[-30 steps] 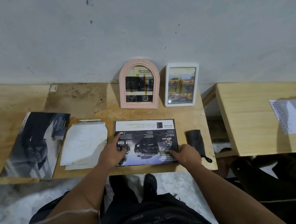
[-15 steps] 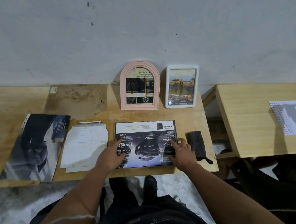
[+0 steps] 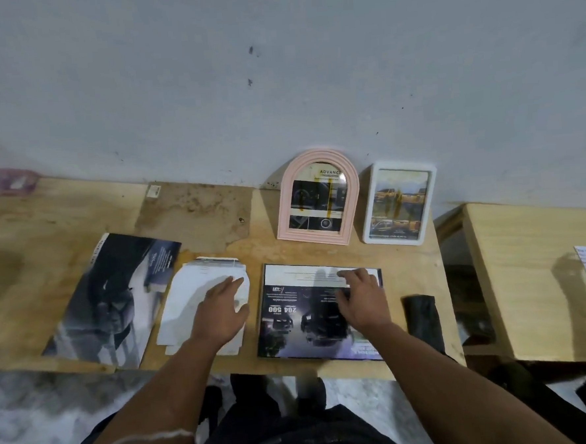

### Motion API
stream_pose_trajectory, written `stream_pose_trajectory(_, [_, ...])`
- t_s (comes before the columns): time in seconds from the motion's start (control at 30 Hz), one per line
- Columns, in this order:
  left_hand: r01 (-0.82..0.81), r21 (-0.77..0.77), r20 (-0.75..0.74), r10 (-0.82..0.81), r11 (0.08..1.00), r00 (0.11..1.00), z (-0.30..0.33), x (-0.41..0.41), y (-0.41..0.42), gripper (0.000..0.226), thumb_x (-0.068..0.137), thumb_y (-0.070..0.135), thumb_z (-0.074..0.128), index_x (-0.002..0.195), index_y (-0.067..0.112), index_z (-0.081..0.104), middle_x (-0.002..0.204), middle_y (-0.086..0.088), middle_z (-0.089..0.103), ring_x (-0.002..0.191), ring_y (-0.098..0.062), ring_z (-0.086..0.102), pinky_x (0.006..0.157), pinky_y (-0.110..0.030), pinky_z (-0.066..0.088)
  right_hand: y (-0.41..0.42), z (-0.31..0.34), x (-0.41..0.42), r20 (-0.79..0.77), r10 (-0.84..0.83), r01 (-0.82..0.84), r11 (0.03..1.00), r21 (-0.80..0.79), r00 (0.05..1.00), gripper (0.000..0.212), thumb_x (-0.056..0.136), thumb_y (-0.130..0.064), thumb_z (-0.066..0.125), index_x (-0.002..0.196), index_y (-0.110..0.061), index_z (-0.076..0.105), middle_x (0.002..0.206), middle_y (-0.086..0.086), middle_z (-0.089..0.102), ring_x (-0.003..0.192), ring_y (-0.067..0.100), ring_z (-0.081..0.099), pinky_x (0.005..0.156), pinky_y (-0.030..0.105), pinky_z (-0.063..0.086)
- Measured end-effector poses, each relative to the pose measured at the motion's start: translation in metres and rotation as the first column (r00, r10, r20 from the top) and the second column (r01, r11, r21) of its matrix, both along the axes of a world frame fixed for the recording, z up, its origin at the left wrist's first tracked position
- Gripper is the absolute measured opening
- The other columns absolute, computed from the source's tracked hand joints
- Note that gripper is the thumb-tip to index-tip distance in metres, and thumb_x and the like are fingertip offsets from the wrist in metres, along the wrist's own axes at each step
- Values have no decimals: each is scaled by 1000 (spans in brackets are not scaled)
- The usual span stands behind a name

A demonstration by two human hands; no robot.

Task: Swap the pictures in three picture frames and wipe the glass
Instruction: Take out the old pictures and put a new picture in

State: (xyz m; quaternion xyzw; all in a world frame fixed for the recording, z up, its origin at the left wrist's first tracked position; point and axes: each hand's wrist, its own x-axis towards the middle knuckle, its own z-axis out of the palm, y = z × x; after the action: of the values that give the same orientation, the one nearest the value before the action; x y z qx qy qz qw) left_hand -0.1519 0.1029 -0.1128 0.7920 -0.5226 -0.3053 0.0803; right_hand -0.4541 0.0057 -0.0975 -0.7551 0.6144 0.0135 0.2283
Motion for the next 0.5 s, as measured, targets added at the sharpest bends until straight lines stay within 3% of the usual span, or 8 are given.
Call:
stream_pose_trajectory(0.13, [-44, -10, 99, 45, 999, 994, 1, 52, -9, 64, 97, 40, 61, 156, 26, 40, 166, -1, 34, 154, -28, 27, 123, -49, 31, -28, 10, 77, 160, -18, 2, 995, 104, 987, 37, 96, -37, 60, 132, -27, 60, 120, -2, 66, 108, 22, 64, 90, 38, 55])
stream_pose_trajectory(0.23, [-75, -4, 130, 75, 997, 989, -3, 92, -13, 68, 94, 43, 58, 157, 24, 37, 167, -3, 31, 155, -32, 24, 122, -56, 29, -48, 15, 141, 221, -74, 30, 980, 195, 972, 29, 96, -33, 57, 123, -24, 64, 110, 4, 74, 100, 30, 69, 84, 37, 56])
stream_pose_trajectory(0.4, [-65, -3, 228, 64, 998, 971, -19, 142, -11, 66, 93, 42, 66, 153, 27, 42, 169, -8, 25, 157, -36, 16, 121, -60, 29, -86, 1, 232, 220, -181, 87, 921, 380, 959, 54, 87, -32, 65, 138, -16, 55, 121, 11, 72, 110, 33, 68, 92, 41, 56])
stream_pose_trajectory(0.5, [-13, 80, 248, -7, 997, 969, -28, 160, -12, 82, 96, 62, 53, 163, 24, 24, 172, -9, 12, 158, -36, 10, 125, -55, 20, -103, -15, 274, 188, -310, 205, 878, 432, 932, 78, 83, -38, 70, 150, -18, 35, 140, 13, 55, 126, 36, 58, 101, 47, 53])
